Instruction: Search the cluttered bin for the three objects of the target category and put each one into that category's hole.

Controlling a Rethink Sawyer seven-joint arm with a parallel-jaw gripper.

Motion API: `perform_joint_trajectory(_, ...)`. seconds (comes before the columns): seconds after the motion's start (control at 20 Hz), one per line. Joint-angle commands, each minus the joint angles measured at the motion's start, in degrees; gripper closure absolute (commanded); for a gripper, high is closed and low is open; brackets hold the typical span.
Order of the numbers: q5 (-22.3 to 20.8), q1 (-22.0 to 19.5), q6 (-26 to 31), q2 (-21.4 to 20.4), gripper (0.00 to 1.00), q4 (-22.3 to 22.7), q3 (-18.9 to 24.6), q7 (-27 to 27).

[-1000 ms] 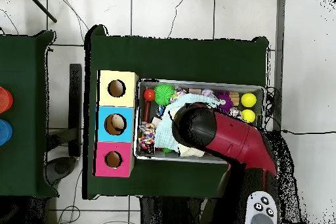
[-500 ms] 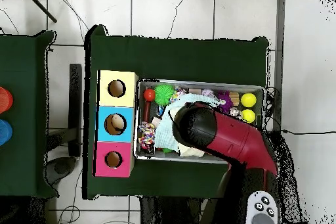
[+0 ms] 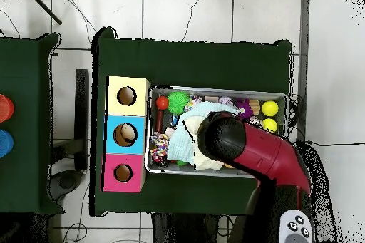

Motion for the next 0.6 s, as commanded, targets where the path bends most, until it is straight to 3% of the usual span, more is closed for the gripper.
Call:
perform_joint_trajectory(0.05, 0.05, -2.19, -1.09, 1.19, 0.00, -0.82, 3.13, 8.43)
perform_joint_trajectory(0.6, -0.15, -8.68, -2.06, 0.77, 0.00, 0.80, 10.23, 2.20)
